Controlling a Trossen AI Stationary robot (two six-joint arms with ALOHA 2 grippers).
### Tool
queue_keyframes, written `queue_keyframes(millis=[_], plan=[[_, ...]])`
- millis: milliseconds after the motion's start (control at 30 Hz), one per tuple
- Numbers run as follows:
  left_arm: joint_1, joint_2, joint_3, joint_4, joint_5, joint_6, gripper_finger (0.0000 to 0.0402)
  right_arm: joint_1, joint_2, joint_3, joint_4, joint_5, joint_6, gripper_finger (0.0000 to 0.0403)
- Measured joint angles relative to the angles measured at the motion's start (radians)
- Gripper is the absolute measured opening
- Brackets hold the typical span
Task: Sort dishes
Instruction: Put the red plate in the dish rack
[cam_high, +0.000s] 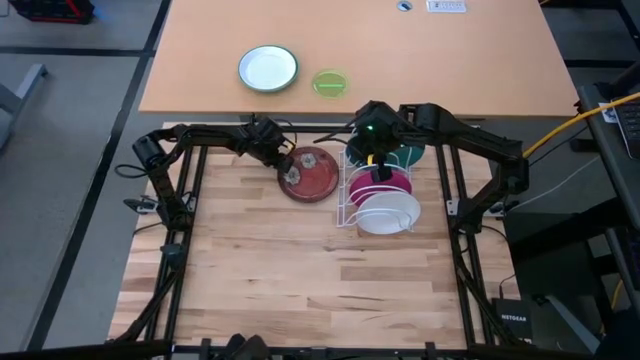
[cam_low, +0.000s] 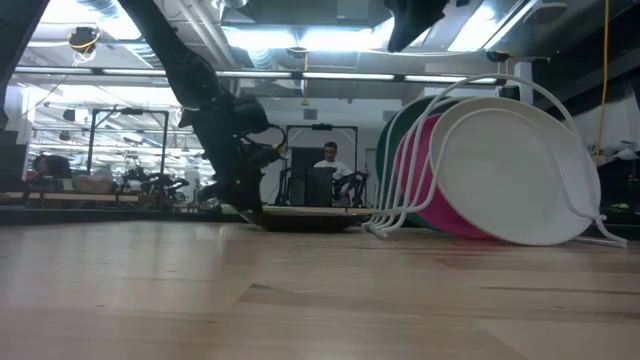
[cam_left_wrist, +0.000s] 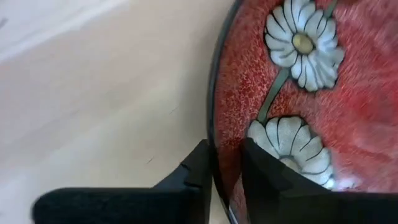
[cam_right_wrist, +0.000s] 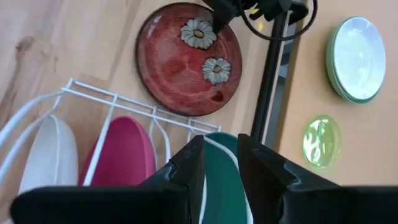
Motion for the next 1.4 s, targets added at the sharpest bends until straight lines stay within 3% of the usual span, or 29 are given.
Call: queue_keyframes(millis=[300, 700, 900, 1167, 1400], plan=[[-0.001, 0.0, -0.001, 0.055, 0.072, 0.003, 0.003, 0.0, 0.0, -0.1, 0.102, -0.039, 0.009, 0.0099], [-0.004, -0.003, -0.001, -0.122, 0.149, 0.014, 0.0027, 0.0, 0.0, -0.394, 0.508, -0.168, 0.014, 0.0099], [-0.024, -0.038, -0.002, -0.215, 0.152, 0.108, 0.0027, 0.0, 0.0, -0.464, 0.683, -0.19, 0.063, 0.0099], [-0.086, -0.116, -0.003, -0.281, 0.137, 0.172, 0.0017, 0.016, 0.0, -0.473, 0.714, -0.23, 0.25, 0.0099], [-0.186, -0.139, -0.003, -0.3, 0.11, 0.216, 0.0016, 0.088, 0.0, -0.473, 0.717, -0.215, 0.271, 0.0099]])
